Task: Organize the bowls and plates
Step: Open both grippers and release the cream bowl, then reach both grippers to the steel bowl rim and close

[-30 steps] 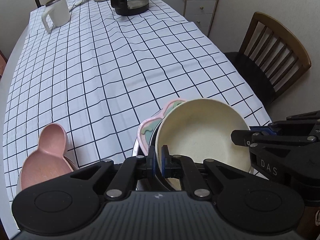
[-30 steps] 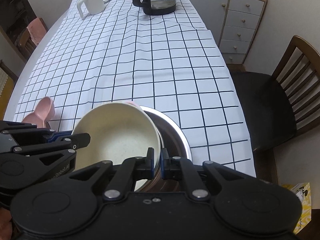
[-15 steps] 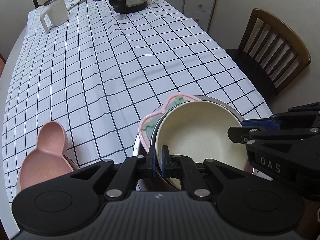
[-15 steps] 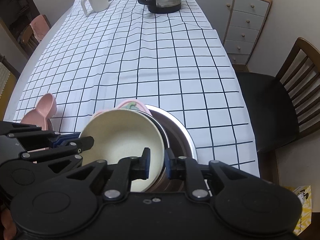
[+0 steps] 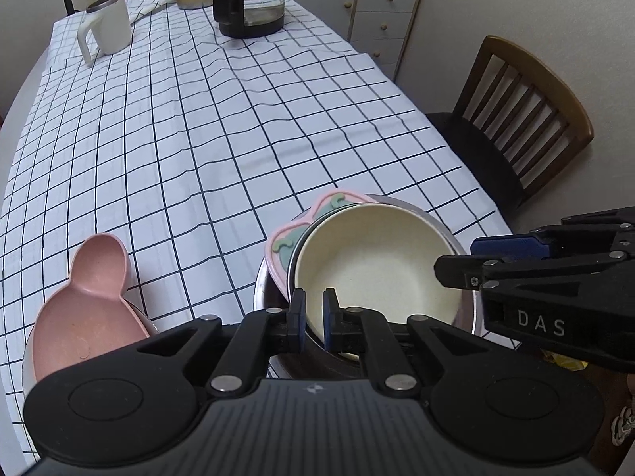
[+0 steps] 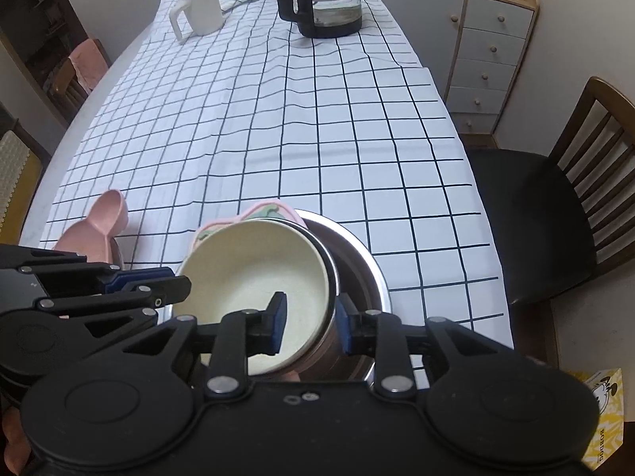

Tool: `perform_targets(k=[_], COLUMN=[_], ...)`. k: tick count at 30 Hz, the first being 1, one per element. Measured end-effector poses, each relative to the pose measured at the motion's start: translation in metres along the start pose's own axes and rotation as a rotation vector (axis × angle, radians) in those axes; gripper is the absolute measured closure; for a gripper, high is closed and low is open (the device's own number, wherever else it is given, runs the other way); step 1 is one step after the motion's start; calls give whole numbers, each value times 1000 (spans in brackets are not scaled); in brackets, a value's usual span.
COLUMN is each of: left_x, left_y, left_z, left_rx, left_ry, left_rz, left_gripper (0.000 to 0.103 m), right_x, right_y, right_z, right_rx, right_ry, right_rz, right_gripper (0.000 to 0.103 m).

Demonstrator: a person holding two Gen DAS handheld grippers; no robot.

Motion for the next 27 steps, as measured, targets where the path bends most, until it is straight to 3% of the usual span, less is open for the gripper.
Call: perform_targets(k=[4, 9, 13, 21, 27], left_x=[-13, -30, -42, -63, -64], left_y=[3, 2, 1, -2, -2], left_z=[-1, -2, -1, -1, 4], left_rx=[15, 13, 8, -16, -54], left_ry=[34, 86, 116, 180, 193], left_rz=[10, 15, 18, 12, -9], left_gripper=[90, 64, 53, 31, 30], right_x=[-11, -29, -46, -71, -74], right_y=[-3, -6, -7, -3, 3], right_z=[1, 0, -1, -2, -5], right_rx=[-2, -13, -24, -60, -119], right_ry=[21, 64, 102, 179, 218], right_rz=[-12, -27, -43, -66, -90], right_gripper=[71, 65, 57, 28, 8])
Point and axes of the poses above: each gripper's, at about its wrist camera, not at the fingertips, and x roughly the way its jaws point, y to its right, z to its underside, the point moved 4 cm from there along x, roughly the way its jaws point, and after that the axes turned 12 degrees about y, right-handed, at the moved point
